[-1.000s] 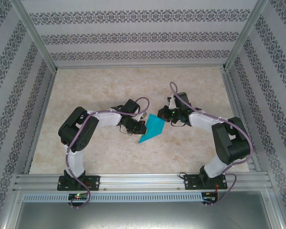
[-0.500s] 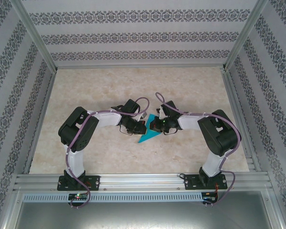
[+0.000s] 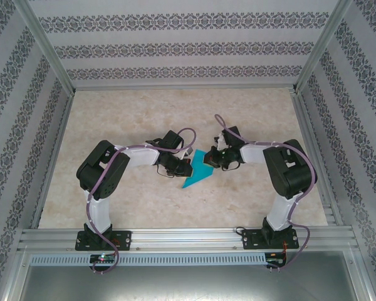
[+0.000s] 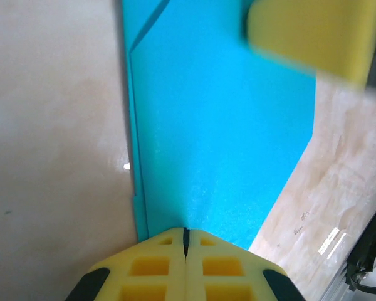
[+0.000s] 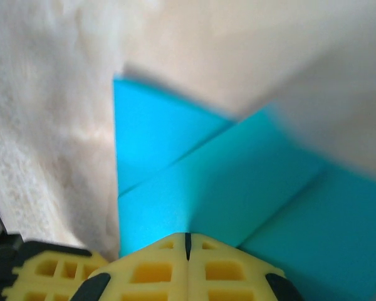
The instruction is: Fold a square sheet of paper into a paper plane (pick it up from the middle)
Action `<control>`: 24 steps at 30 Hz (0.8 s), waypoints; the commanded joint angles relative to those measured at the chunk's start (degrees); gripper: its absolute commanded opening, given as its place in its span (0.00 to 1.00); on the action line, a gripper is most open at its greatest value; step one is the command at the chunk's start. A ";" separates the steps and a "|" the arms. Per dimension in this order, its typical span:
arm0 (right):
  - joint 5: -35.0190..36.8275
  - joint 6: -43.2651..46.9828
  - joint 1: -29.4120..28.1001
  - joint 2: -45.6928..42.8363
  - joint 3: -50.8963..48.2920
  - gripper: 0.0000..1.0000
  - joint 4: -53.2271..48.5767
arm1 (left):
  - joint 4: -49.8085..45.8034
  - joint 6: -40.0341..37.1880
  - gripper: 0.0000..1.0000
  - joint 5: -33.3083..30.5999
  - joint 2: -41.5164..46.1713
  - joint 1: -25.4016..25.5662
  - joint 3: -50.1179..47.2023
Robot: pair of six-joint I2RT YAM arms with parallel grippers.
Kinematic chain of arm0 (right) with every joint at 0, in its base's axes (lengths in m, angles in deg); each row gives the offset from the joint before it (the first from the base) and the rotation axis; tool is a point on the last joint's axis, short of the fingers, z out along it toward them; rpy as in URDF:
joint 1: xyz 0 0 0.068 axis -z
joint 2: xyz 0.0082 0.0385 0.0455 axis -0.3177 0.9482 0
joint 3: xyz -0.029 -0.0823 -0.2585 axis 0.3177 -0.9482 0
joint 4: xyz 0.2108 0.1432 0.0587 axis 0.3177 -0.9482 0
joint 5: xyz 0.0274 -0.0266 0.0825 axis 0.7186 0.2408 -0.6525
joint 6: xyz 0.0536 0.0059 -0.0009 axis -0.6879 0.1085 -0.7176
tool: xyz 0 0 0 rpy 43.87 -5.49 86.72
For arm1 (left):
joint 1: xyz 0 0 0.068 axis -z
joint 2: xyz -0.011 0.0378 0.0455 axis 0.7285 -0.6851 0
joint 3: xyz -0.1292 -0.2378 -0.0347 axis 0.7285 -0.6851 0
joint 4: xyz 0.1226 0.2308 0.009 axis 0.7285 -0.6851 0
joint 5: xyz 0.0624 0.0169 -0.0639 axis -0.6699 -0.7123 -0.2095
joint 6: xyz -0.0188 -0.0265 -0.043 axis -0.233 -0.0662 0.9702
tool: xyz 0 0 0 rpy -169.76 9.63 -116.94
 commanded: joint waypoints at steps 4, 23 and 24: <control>6.81 -0.61 7.13 4.04 3.57 0.00 -0.15 | -7.75 -1.92 0.00 -3.34 -3.01 -0.59 -3.50; 4.80 -6.66 -6.13 -7.37 -1.69 0.00 0.29 | -4.95 -0.64 0.00 -2.03 -1.86 -0.60 -1.99; 4.82 -7.12 -6.90 -6.94 -1.82 0.00 0.71 | -4.83 -0.56 0.00 -2.03 -1.76 -0.60 -2.05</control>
